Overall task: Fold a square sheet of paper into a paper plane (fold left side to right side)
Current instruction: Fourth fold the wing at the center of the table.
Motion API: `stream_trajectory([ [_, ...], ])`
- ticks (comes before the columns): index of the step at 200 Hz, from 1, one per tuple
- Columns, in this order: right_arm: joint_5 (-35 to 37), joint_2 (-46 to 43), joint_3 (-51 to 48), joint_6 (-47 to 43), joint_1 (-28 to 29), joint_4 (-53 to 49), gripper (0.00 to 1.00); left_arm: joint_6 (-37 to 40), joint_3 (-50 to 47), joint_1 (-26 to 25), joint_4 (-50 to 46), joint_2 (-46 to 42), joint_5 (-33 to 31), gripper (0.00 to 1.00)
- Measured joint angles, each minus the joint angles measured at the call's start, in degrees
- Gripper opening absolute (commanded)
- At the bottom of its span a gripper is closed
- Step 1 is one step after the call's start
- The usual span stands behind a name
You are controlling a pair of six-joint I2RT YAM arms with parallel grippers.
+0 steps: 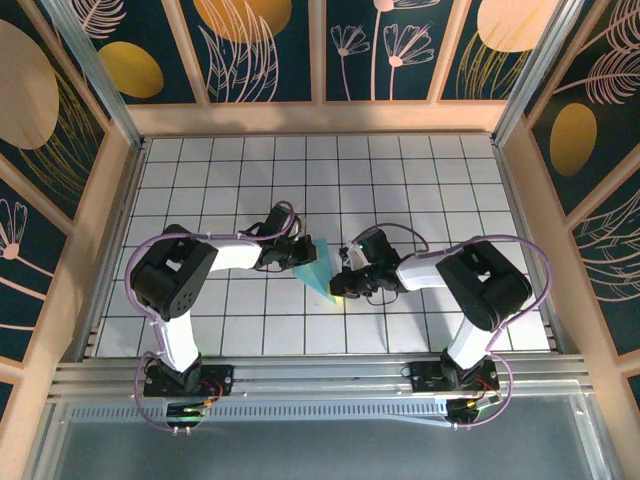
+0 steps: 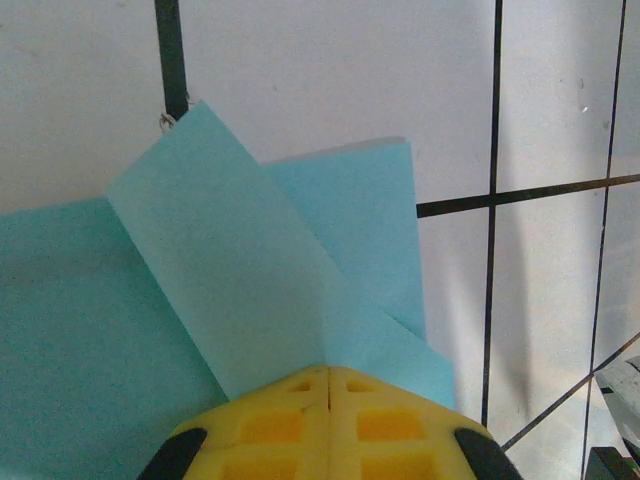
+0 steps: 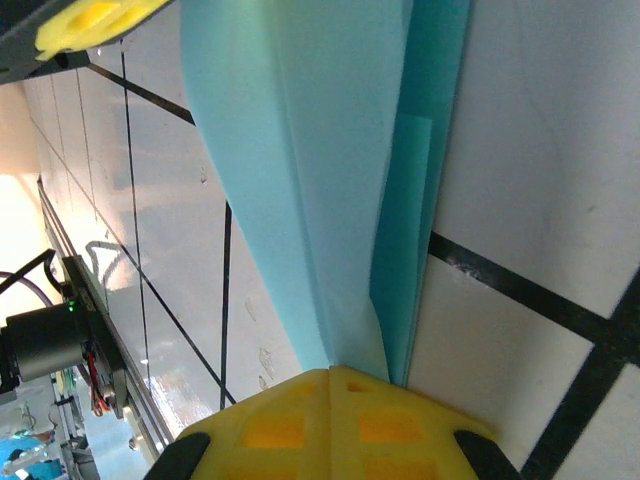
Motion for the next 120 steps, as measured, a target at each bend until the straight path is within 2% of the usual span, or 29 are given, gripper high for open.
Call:
stream_trajectory([
  [25,-0.2,0.9,2.0,-0.4,0.0,-3.4,0.00,0.8,0.1,0.0,-0.9,-1.7,-1.2,0.03],
  [53,-0.7,1.6,3.7,-0.5,-0.2,-6.1,0.00,1.2,-0.6,0.0,0.1,-7.5,-1.8,0.01],
  [84,-0.7,1.8,4.4,-0.9,-0.2,-7.4,0.00,0.5,-6.0,0.0,4.2,-15.1,-0.9,0.00],
  [120,-0.7,1.9,4.4,-0.9,-0.2,-7.5,0.00,-1.7,-12.3,-0.2,7.3,-16.6,1.2,0.00],
])
